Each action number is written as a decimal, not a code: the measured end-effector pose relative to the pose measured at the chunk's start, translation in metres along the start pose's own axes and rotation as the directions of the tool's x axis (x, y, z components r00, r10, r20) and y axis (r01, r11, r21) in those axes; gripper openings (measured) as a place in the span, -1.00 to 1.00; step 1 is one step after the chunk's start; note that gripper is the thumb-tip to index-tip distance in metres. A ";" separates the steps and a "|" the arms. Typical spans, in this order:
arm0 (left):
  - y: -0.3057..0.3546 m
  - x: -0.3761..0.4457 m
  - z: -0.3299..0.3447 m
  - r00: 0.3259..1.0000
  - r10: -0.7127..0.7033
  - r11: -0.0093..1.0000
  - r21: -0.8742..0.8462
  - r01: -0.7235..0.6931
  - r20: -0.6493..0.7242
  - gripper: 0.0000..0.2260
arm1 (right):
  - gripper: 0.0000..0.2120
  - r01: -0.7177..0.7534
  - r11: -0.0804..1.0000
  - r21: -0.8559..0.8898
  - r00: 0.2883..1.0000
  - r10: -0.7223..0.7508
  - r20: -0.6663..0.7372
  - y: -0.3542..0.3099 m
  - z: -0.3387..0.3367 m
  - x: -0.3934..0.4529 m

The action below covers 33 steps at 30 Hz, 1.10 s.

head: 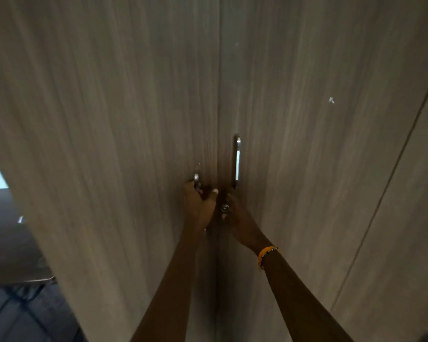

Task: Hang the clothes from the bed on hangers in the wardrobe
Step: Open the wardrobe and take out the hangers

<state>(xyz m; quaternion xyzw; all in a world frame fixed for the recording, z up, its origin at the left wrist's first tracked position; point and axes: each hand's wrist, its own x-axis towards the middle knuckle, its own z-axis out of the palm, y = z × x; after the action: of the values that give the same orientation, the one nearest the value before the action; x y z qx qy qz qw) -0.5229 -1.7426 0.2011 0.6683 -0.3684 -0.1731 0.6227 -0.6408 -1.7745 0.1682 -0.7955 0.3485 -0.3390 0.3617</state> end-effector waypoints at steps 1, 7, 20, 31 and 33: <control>-0.001 -0.004 -0.004 1.000 -0.001 1.000 -0.005 0.001 0.008 -0.54 | -0.41 -0.002 0.999 0.038 1.000 0.000 0.028 0.001 0.006 -0.001; 0.005 -0.053 -0.035 0.999 0.001 1.000 -0.012 -0.001 -0.045 -0.31 | -0.44 -0.037 0.998 0.048 0.989 0.030 0.143 -0.011 0.034 -0.023; 0.035 -0.172 -0.122 0.930 0.143 0.912 0.410 0.009 -0.340 -0.02 | -0.76 0.109 0.990 0.092 0.993 -0.112 0.029 -0.071 0.100 -0.171; 0.020 -0.227 -0.256 0.958 0.203 0.931 0.343 -0.124 -0.205 -0.09 | -0.72 0.242 0.970 0.019 0.970 -0.241 -0.009 -0.132 0.182 -0.245; 0.015 -0.237 -0.291 0.970 0.189 0.952 0.269 -0.143 -0.154 -0.15 | -0.65 0.286 0.958 0.011 0.958 -0.286 -0.023 -0.145 0.207 -0.260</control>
<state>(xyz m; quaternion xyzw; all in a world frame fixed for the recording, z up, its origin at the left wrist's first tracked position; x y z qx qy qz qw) -0.4848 -1.3694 0.2093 0.7223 -0.3857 -0.0104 0.5740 -0.5690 -1.4247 0.1064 -0.8313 0.2314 -0.3986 0.3107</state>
